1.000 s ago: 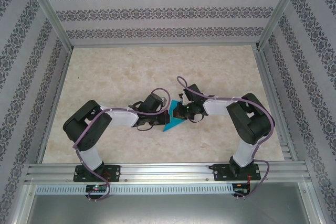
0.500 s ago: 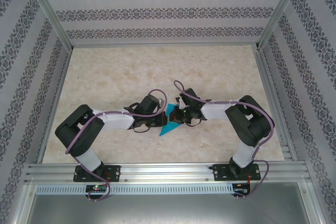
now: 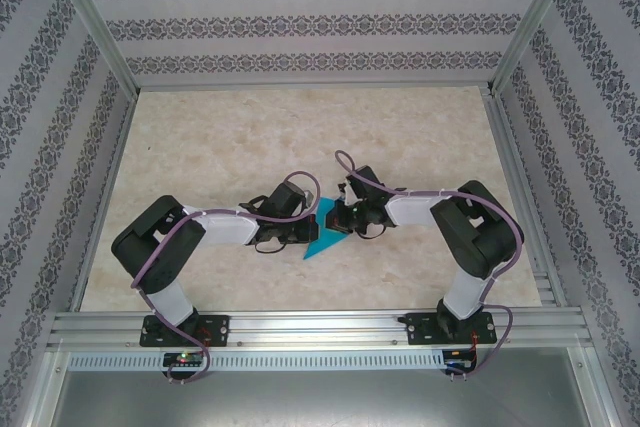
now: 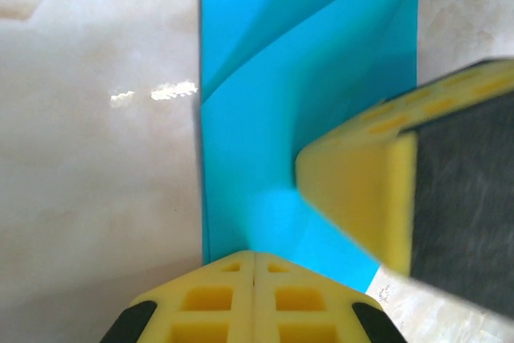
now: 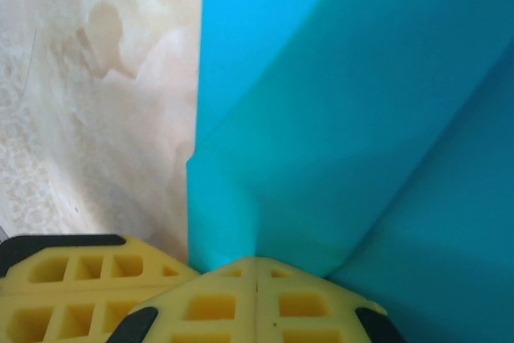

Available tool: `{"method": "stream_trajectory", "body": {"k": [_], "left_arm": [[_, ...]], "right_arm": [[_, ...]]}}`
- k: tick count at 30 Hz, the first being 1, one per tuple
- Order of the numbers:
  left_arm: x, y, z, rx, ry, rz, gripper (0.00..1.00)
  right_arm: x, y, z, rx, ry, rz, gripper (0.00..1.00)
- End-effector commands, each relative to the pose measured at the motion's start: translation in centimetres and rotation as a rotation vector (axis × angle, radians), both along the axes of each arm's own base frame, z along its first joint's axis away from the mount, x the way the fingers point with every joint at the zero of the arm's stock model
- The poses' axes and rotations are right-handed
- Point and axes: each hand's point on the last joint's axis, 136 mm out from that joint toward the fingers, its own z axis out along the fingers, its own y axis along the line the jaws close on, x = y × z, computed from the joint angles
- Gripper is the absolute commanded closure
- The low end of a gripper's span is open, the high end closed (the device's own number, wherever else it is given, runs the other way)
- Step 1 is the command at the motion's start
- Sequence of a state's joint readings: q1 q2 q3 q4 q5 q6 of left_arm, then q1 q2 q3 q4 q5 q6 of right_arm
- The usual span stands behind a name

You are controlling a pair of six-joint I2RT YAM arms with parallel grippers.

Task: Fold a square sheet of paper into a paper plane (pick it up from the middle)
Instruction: Fourth fold the wing at the center of the table.

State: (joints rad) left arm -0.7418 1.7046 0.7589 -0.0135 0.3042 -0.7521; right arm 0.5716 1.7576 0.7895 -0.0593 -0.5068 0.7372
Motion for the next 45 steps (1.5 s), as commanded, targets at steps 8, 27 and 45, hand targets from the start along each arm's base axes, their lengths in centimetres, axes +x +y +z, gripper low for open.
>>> {"method": "stream_trajectory", "body": {"k": [8,27,45], "left_arm": [[-2.8,4.8,-3.9,0.236,0.093,-0.016,1.00],[-1.9,4.3,-3.6,0.229,0.082,0.006,1.00],[-2.6,5.0,-4.4,0.252,0.088,-0.017,1.00]], "right_arm": [[6.5,-4.6,0.5,-0.133,-0.127,-0.125,1.00],[1.1,1.5,1.5,0.011,-0.109,0.066,1.00],[9.4,-7.7,-1.3,-0.154,-0.146,-0.185,1.00]]}}
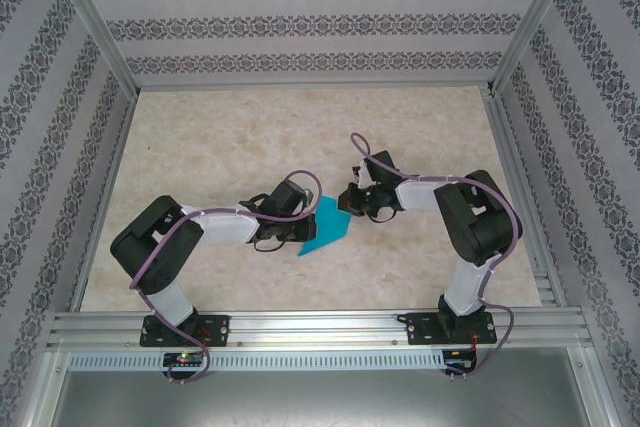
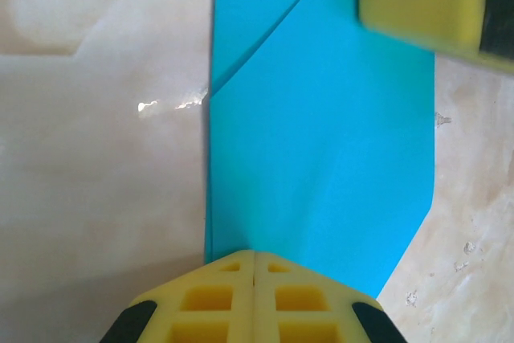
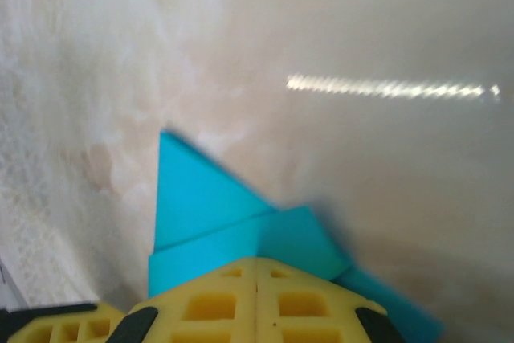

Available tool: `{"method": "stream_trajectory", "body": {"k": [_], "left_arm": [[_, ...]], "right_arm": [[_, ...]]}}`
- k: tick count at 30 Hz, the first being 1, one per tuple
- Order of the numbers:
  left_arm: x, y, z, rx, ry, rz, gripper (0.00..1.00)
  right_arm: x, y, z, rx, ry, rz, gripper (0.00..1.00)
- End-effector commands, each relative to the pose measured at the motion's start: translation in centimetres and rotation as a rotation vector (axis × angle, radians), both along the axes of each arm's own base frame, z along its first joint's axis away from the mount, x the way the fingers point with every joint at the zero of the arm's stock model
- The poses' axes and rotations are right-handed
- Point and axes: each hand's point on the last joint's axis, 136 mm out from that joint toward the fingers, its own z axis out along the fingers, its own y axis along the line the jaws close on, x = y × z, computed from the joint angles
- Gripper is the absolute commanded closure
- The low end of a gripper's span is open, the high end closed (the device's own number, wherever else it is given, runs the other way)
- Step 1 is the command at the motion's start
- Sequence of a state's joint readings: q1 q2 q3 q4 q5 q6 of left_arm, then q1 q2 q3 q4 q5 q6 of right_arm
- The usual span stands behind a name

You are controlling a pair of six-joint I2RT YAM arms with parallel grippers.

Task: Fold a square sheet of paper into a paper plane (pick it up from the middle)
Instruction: Fourth fold the wing at the center of the table.

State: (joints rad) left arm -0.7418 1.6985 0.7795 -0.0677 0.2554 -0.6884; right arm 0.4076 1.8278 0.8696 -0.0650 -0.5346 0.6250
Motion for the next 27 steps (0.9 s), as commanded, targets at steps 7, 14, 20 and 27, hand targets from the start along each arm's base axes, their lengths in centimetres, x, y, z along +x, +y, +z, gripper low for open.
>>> {"method": "stream_trajectory", "body": {"k": [7,14,20,27], "left_arm": [[-2.7,3.8,-4.4,0.181,0.123,0.012,1.00],[-2.4,3.3,-4.3,0.161,0.120,0.009,1.00],[-2.4,3.2,-4.4,0.155,0.120,0.010,1.00],[-2.3,3.0,-4.3,0.145,0.114,0.014,1.00]], "right_arm": [[4.9,-4.0,2.6,-0.145,-0.138,-0.138,1.00],[0.3,-0.5,5.5,-0.070,-0.170,-0.056,1.00],[-3.3,3.6,3.6,0.033,-0.086,0.020,1.00],[-4.1,5.7,1.7,0.063,-0.026,0.052,1.00]]}}
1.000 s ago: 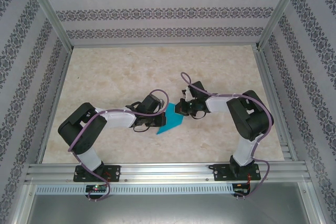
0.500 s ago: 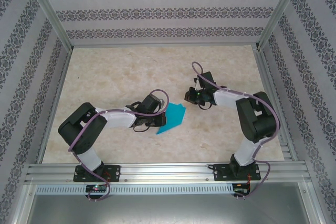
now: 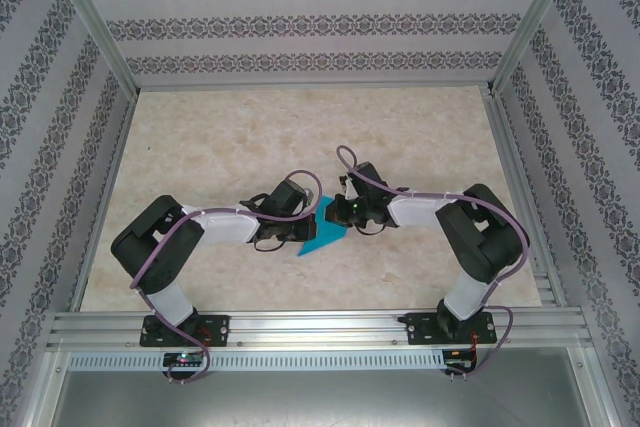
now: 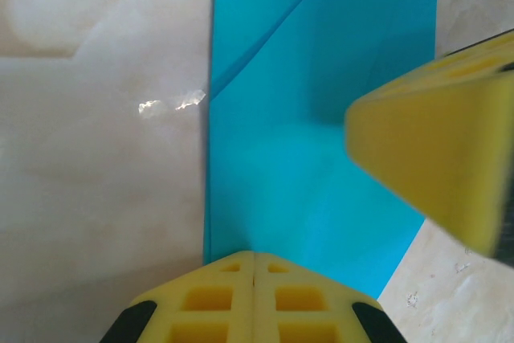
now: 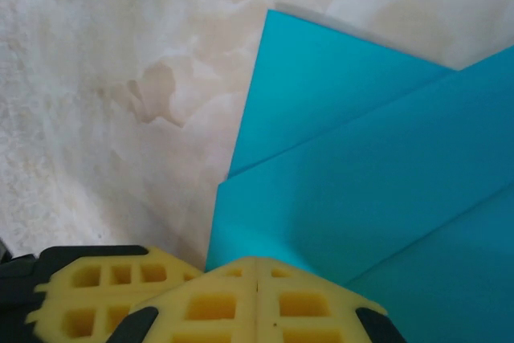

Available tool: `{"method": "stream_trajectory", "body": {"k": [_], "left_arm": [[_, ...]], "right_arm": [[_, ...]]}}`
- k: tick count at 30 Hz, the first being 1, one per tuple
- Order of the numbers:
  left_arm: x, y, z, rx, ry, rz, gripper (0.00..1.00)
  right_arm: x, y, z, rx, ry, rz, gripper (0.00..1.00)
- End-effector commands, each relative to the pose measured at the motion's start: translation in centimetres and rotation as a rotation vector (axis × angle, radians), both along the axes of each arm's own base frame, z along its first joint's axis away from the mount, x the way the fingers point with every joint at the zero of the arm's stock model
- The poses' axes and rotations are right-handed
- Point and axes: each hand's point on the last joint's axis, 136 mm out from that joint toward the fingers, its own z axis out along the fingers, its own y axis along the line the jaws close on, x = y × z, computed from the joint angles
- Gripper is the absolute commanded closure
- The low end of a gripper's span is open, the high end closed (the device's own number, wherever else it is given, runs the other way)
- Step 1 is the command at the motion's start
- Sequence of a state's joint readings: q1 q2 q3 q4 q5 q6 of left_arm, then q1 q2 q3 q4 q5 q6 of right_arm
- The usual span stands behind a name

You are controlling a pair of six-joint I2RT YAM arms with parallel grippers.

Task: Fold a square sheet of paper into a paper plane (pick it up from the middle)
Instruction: Fourth fold the wing at the center of the table.

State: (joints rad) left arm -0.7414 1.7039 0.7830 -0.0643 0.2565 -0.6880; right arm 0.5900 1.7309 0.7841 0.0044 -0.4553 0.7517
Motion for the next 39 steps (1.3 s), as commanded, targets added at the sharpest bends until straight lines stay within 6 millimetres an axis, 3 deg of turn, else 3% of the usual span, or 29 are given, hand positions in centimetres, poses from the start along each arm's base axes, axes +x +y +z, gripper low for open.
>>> {"method": "stream_trajectory", "body": {"k": [1,9,12,15,19,25,29,39], "left_arm": [[-2.3,3.0,-4.2,0.143,0.114,0.014,1.00],[-1.9,2.6,-3.6,0.128,0.104,0.017,1.00],[-1.3,1.6,-1.8,0.069,0.073,0.015,1.00],[-0.7,-0.8,1.2,-0.088,0.027,-0.006,0.86],[-0.2,-1.9,3.1,-0.177,0.000,0.003,0.76],[-0.4,-1.9,4.6,-0.206,-0.001,0.005,0.73],[-1.2,-1.6,4.4,-0.193,0.034,0.012,0.74],[-2.3,-0.6,1.8,-0.090,0.098,0.042,0.75]], "right_arm": [[0.3,1.5,0.1,0.054,0.005,0.008,1.00],[-0.7,0.0,-2.9,-0.039,0.072,-0.014,1.00],[-1.3,-1.1,-4.1,-0.102,0.094,-0.023,1.00],[-1.8,-1.8,-5.0,-0.138,0.113,-0.023,1.00],[-2.1,-2.2,-5.7,-0.158,0.125,-0.028,1.00],[-2.2,-2.1,-6.3,-0.161,0.141,-0.026,1.00],[-2.2,-2.1,-6.7,-0.163,0.155,-0.029,1.00],[-2.5,-2.3,-7.2,-0.186,0.172,-0.027,1.00]]}}
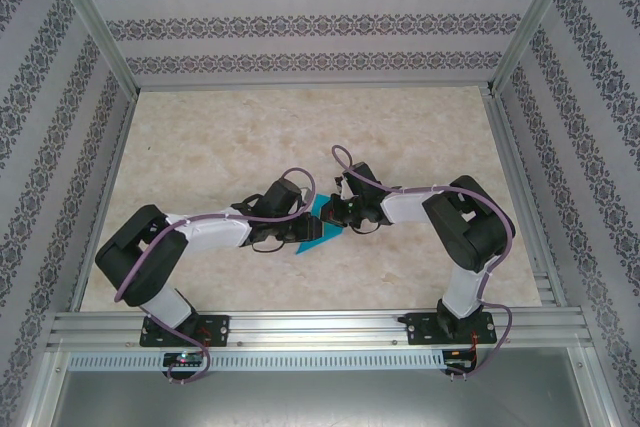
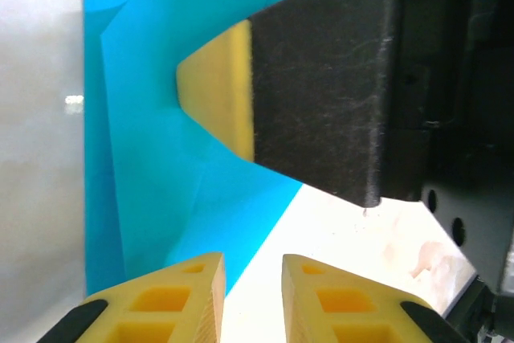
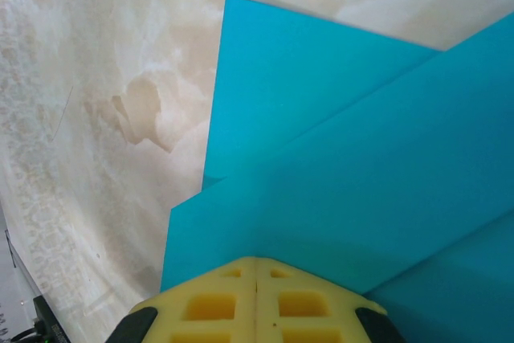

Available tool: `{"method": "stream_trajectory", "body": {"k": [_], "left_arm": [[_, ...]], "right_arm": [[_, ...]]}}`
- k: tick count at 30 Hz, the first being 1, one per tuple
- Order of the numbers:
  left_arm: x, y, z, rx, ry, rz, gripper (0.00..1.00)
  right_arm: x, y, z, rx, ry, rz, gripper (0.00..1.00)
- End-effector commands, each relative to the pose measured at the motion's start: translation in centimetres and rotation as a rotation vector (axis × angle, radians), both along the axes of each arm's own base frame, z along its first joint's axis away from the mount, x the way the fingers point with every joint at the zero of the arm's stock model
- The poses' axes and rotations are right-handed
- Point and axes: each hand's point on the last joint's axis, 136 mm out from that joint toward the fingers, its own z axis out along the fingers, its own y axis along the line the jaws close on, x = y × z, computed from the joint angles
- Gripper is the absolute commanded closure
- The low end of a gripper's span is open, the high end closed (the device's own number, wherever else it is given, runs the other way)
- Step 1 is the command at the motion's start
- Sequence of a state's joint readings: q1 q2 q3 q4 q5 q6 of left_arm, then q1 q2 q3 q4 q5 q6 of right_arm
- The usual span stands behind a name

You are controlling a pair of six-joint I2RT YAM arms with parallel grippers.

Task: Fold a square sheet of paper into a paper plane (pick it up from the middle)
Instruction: Fourth fold the wing at the center of the table.

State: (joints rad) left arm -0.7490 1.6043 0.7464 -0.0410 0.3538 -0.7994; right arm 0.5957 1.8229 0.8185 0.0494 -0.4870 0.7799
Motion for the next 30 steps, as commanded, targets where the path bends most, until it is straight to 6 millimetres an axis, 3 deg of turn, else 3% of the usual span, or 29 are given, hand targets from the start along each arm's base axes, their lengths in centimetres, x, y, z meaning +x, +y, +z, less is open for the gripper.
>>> {"method": "stream_trajectory", "body": {"k": [1,15,25,30], "left_arm": [[-0.8,0.7,-1.4,0.056,0.046,0.020,0.75],[-1.5,2.7,-3.2,0.150,0.072,0.053,0.76],[-1.0,0.8,0.5,0.030,0.010,0.030,0.75],[-1.8,0.2,-0.3,0.026,0.033,0.011,0.75]], "right_arm": [[-2.9,-3.5,-5.7,-0.209,0.131,-0.026,1.00],[-3.2,-3.9,-6.3,-0.236,0.148,-0.027,1.00],[-3.4,-4.1,-6.4,-0.240,0.155,-0.027,1.00],[-3.3,-4.1,-6.6,-0.241,0.159,-0.026,1.00]]}}
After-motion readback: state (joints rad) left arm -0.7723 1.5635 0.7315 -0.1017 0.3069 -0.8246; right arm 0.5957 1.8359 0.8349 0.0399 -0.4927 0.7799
